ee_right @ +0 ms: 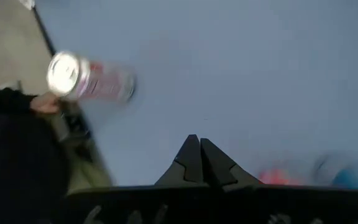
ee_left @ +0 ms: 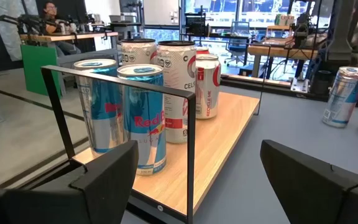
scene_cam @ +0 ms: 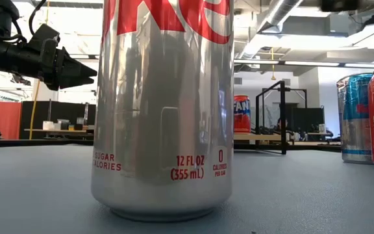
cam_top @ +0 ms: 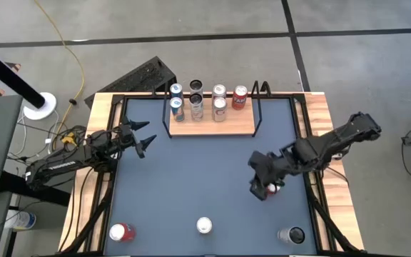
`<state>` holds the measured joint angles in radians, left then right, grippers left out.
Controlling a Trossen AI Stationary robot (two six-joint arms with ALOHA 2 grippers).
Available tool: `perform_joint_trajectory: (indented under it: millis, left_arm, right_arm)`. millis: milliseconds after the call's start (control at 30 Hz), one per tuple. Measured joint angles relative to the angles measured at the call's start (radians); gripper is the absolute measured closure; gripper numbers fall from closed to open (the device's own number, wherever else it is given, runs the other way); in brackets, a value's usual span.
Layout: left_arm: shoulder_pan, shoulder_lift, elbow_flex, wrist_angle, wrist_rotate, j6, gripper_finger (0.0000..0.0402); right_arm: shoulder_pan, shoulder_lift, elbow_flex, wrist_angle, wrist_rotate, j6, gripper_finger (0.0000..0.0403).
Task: Place canned beverage on shelf
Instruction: Put the right orange soda can onto the shelf aligned with the other orange soda can
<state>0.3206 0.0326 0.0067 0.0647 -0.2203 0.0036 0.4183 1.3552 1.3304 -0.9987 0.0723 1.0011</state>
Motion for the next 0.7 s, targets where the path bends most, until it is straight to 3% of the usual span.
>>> perform_joint_trajectory:
  millis: [367, 700]
  left_arm:
    - [0.000, 0.000, 0.000, 0.000, 0.000, 0.000, 0.0074]
    - [0.000, 0.000, 0.000, 0.000, 0.000, 0.000, 0.0074]
  right_arm:
    - [0.100, 0.005, -0.001, -0.164, -0.190, 0.367, 0.0403]
    - [0.081, 0.005, -0.002, -0.352, -0.194, 0.461, 0.0394]
